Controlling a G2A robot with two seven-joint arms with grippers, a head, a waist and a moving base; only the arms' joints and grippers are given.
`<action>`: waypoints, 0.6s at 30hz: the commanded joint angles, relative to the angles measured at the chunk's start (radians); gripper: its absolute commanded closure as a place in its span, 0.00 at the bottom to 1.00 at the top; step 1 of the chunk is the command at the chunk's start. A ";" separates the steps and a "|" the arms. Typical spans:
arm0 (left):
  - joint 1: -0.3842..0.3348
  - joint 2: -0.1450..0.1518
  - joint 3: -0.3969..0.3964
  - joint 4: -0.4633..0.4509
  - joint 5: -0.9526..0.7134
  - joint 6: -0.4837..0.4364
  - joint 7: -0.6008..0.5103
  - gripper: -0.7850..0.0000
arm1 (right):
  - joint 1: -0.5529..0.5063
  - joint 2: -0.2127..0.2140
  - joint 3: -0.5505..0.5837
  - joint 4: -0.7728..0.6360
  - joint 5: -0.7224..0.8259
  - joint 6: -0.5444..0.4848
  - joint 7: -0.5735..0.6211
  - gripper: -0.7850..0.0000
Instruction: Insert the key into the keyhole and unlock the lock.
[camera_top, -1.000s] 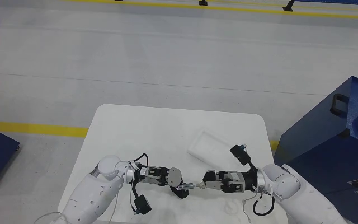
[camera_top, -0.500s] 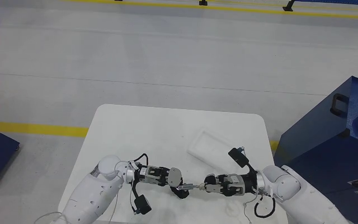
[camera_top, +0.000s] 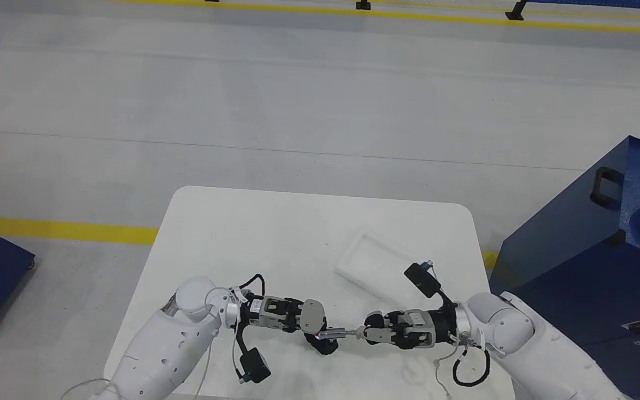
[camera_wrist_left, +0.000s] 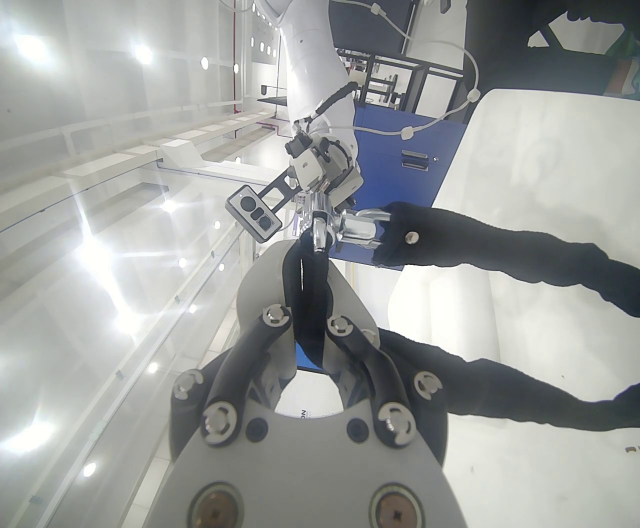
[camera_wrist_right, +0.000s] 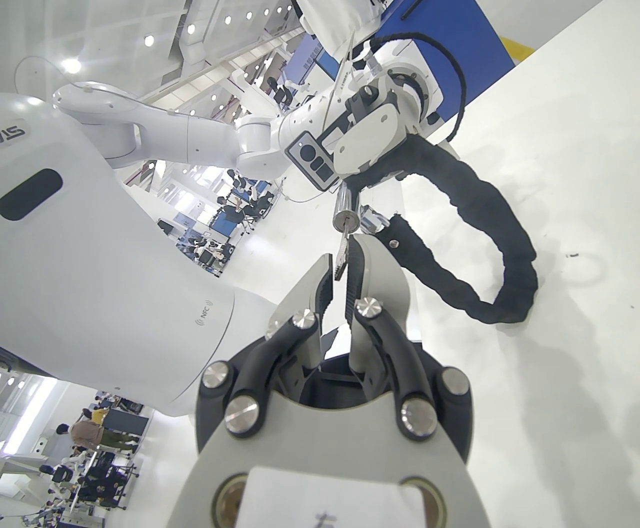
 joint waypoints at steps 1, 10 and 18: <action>0.000 0.000 0.000 0.000 0.000 0.000 0.000 1.00 | 0.006 -0.002 -0.004 0.002 0.002 0.001 0.001 0.92; 0.000 0.000 0.000 0.000 0.000 0.000 0.000 1.00 | 0.023 -0.010 -0.023 0.013 0.016 0.020 0.020 1.00; 0.000 0.000 0.000 0.000 0.000 0.000 0.000 1.00 | 0.028 -0.012 -0.026 0.017 0.034 0.044 0.044 1.00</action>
